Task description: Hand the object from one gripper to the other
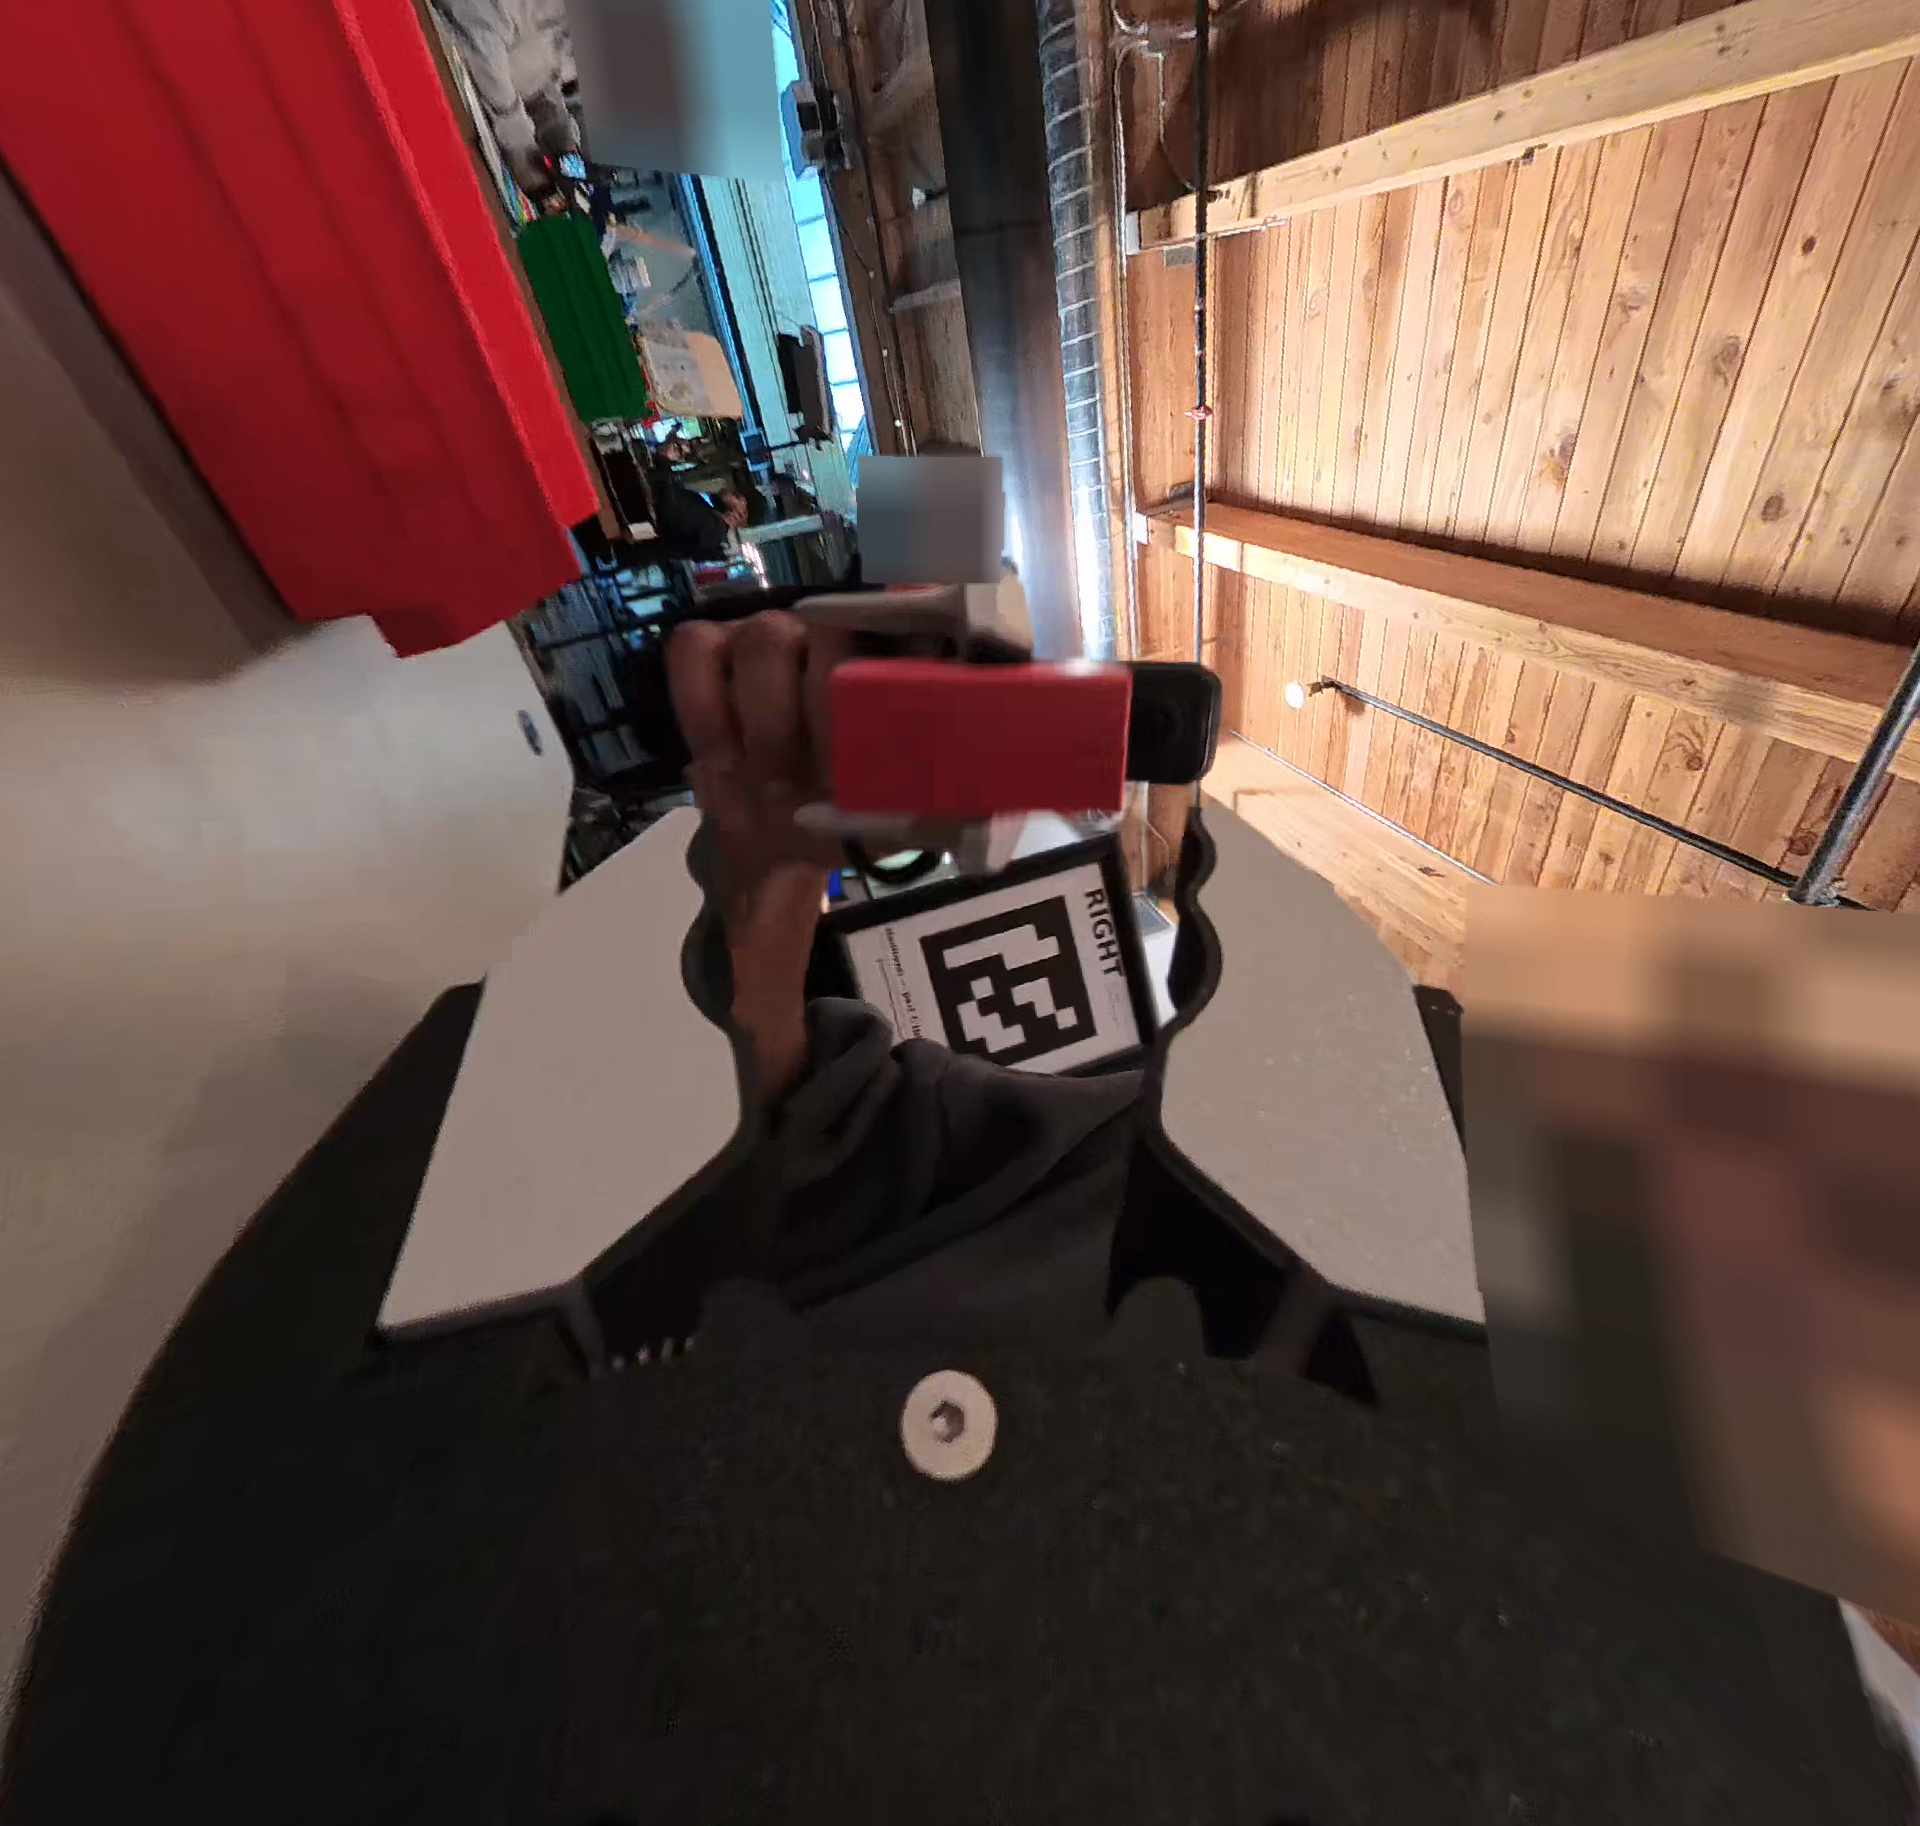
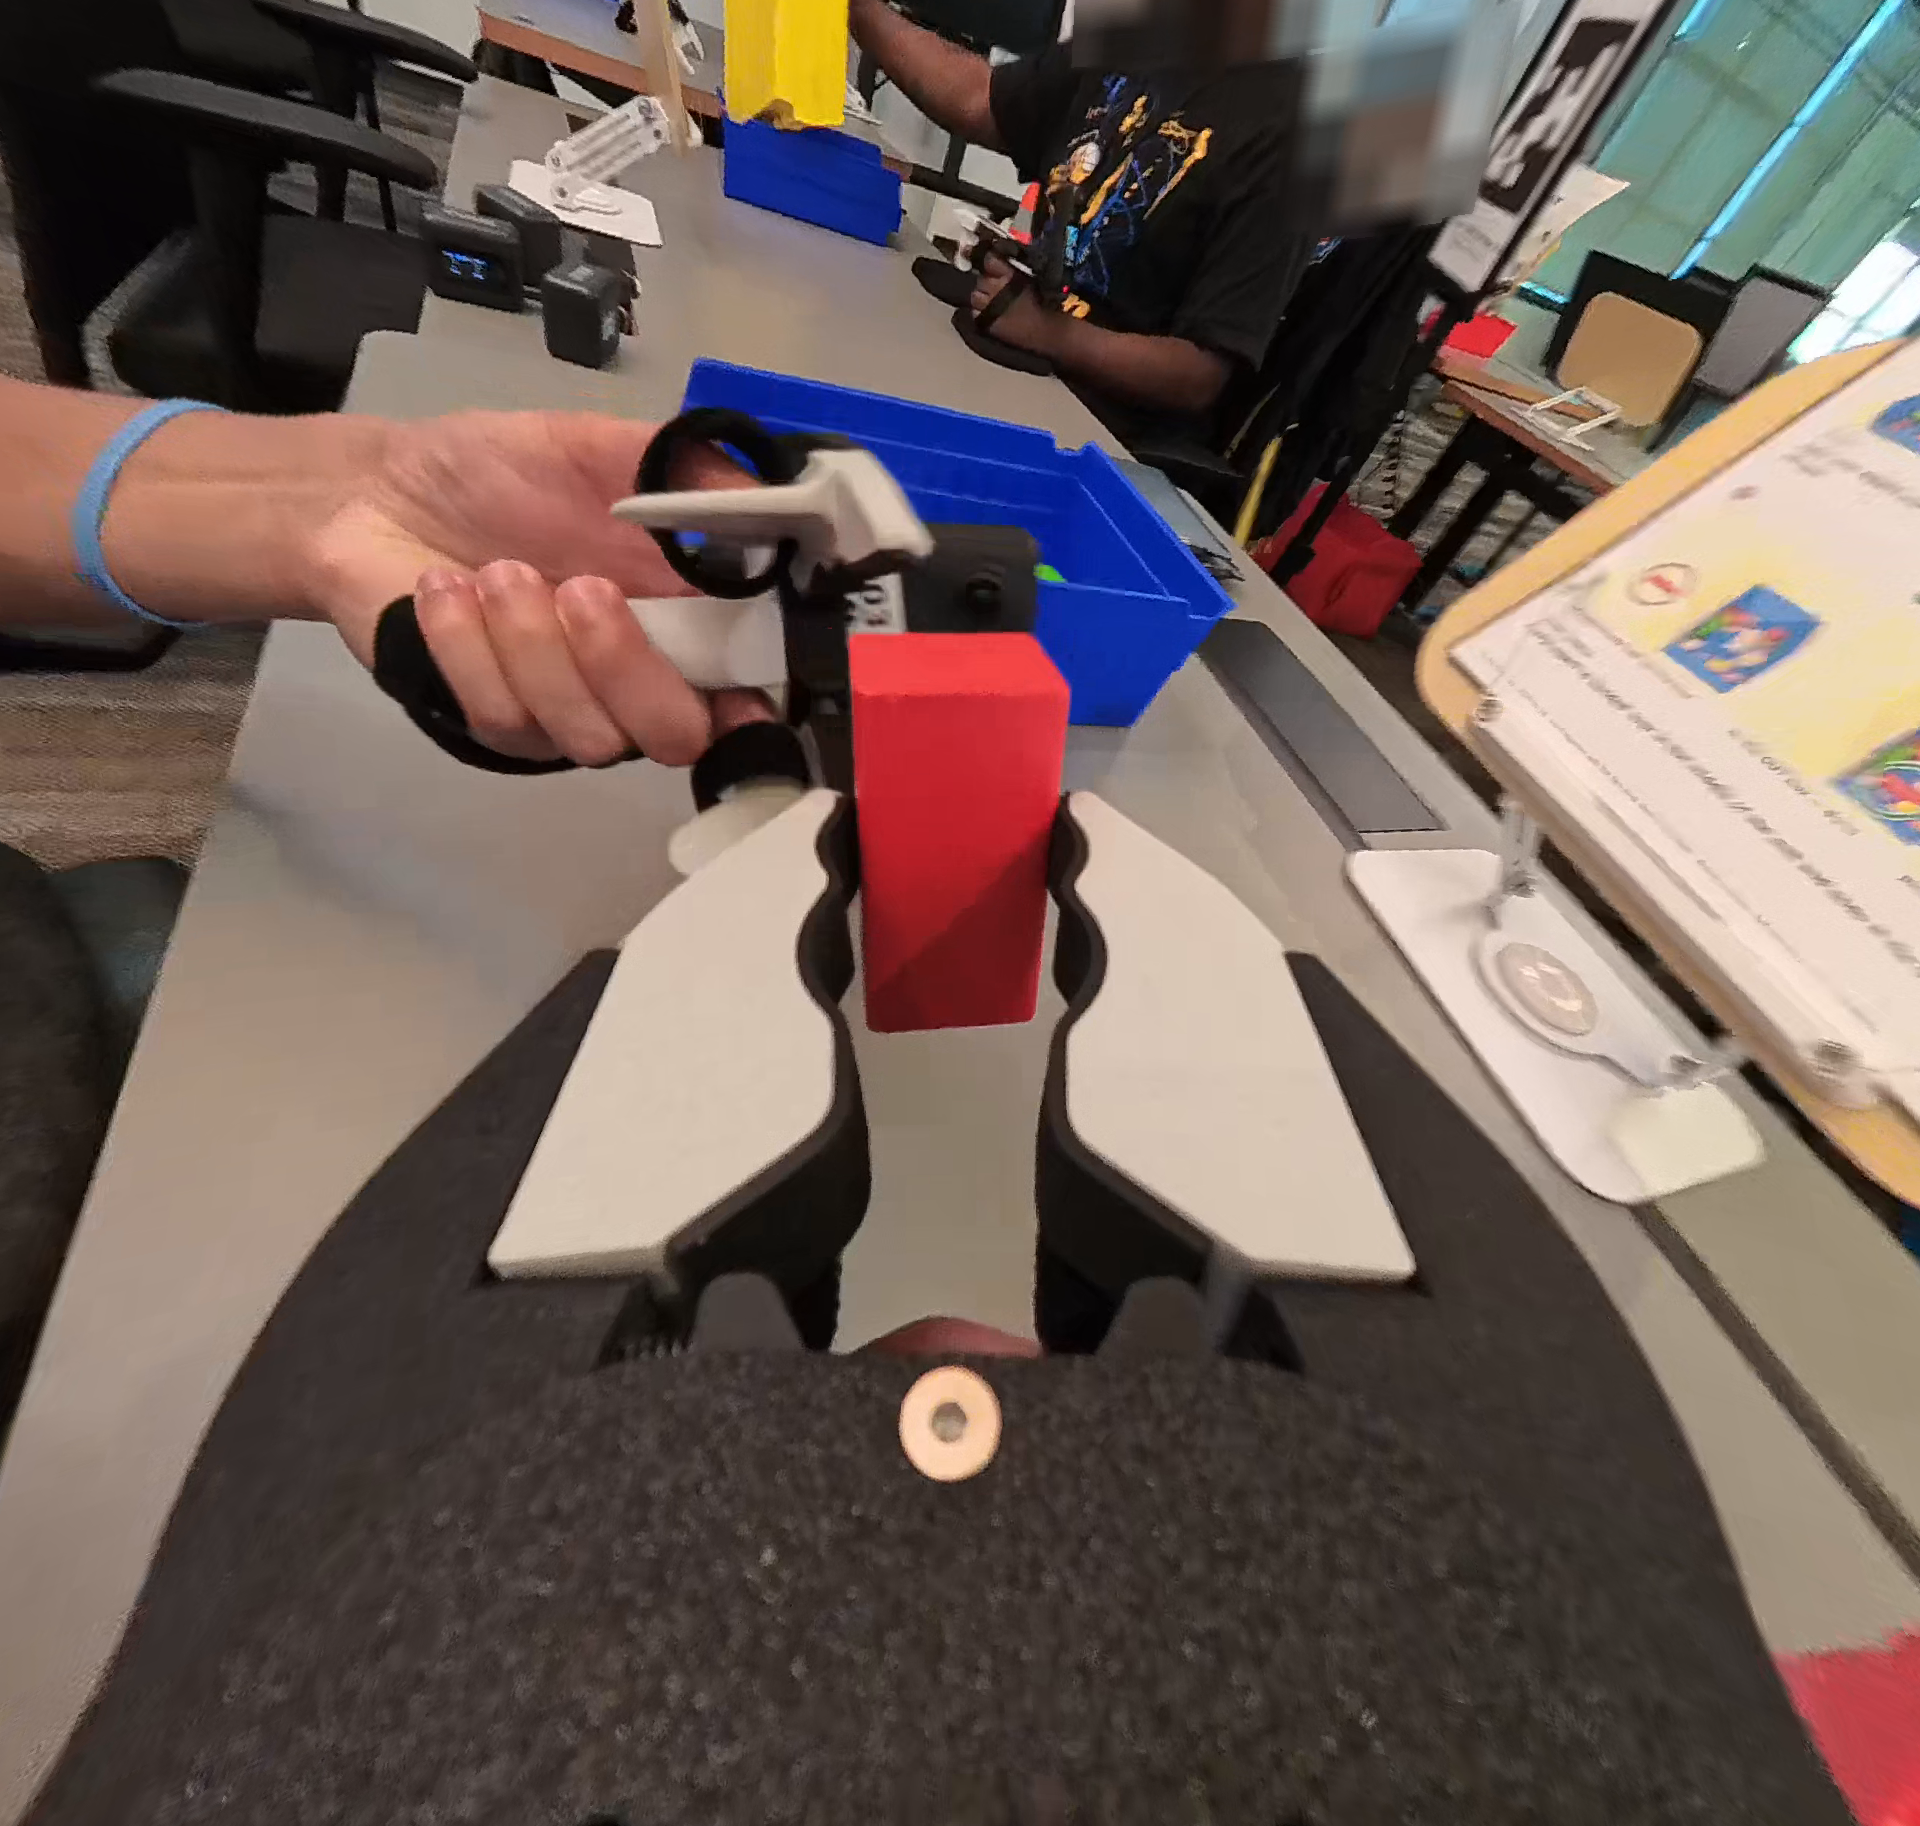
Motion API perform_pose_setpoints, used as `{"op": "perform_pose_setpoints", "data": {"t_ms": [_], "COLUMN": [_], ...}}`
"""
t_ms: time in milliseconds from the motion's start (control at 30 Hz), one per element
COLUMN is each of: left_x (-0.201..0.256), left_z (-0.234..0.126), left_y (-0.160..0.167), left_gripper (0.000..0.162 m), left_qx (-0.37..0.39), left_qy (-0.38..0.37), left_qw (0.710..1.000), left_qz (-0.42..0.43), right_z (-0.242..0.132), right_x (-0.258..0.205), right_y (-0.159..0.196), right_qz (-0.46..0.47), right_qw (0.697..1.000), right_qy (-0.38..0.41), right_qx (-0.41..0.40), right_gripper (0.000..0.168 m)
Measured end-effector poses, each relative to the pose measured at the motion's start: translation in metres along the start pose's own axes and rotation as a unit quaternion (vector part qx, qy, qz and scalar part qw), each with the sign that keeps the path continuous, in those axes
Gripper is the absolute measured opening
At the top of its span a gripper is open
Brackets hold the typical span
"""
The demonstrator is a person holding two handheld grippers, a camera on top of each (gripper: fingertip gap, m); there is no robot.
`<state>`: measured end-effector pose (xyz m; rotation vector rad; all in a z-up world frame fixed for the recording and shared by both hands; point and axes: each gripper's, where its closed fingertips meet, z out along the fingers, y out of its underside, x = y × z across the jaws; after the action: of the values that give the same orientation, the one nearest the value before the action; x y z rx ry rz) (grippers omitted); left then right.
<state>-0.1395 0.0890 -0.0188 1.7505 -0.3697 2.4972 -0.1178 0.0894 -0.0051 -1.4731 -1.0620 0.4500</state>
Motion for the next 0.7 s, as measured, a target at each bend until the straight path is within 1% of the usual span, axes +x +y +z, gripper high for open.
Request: {"op": "perform_pose_setpoints", "data": {"t_ms": [67,100,200,233,267,300,367,400,467,500,567,633,700], "left_x": [-0.006,-0.009,-0.021,-0.026,-0.03,-0.033,-0.039,-0.042,-0.042,-0.039,-0.036,-0.04,-0.046], "left_z": [-0.011,-0.013,-0.013,-0.014,-0.016,-0.019,-0.026,-0.03,-0.034,-0.036,-0.038,-0.041,-0.045], "left_y": [0.011,0.026,0.088,0.107,0.123,0.138,0.155,0.158,0.155,0.151,0.143,0.142,0.145], "left_gripper": [0.074,0.073,0.069,0.068,0.068,0.067,0.065,0.064,0.062,0.062,0.058,0.058,0.058], "left_qx": [-0.005,-0.023,-0.092,-0.107,-0.119,-0.129,-0.136,-0.133,-0.12,-0.113,-0.103,-0.105,-0.108], "left_qy": [-0.007,-0.009,-0.028,-0.039,-0.048,-0.055,-0.064,-0.067,-0.064,-0.058,-0.055,-0.069,-0.087], "left_qw": [1.0,0.999,0.995,0.993,0.991,0.989,0.987,0.987,0.99,0.991,0.992,0.99,0.988], "left_qz": [0.021,0.028,0.037,0.038,0.04,0.044,0.053,0.054,0.046,0.046,0.054,0.066,0.073], "right_z": [-0.026,-0.043,-0.106,-0.125,-0.143,-0.157,-0.173,-0.174,-0.17,-0.167,-0.157,-0.147,-0.143], "right_x": [0.023,0.04,0.092,0.112,0.132,0.15,0.172,0.177,0.178,0.177,0.175,0.174,0.177], "right_y": [-0.003,-0.005,-0.009,-0.001,0.015,0.04,0.1,0.13,0.185,0.207,0.235,0.251,0.264], "right_qz": [-0.019,-0.027,-0.038,-0.045,-0.056,-0.064,-0.066,-0.066,-0.056,-0.046,-0.031,-0.019,-0.028], "right_qw": [0.999,0.997,0.989,0.983,0.972,0.958,0.925,0.91,0.885,0.877,0.87,0.864,0.853], "right_qy": [0.037,0.066,0.137,0.168,0.197,0.209,0.183,0.147,0.064,0.028,-0.026,-0.062,-0.083], "right_qx": [-0.007,-0.013,-0.034,-0.064,-0.116,-0.185,-0.328,-0.383,-0.458,-0.478,-0.492,-0.499,-0.515], "right_gripper": [0.035,0.035,0.035,0.035,0.035,0.035,0.035,0.036,0.035,0.035,0.035,0.035,0.035]}}
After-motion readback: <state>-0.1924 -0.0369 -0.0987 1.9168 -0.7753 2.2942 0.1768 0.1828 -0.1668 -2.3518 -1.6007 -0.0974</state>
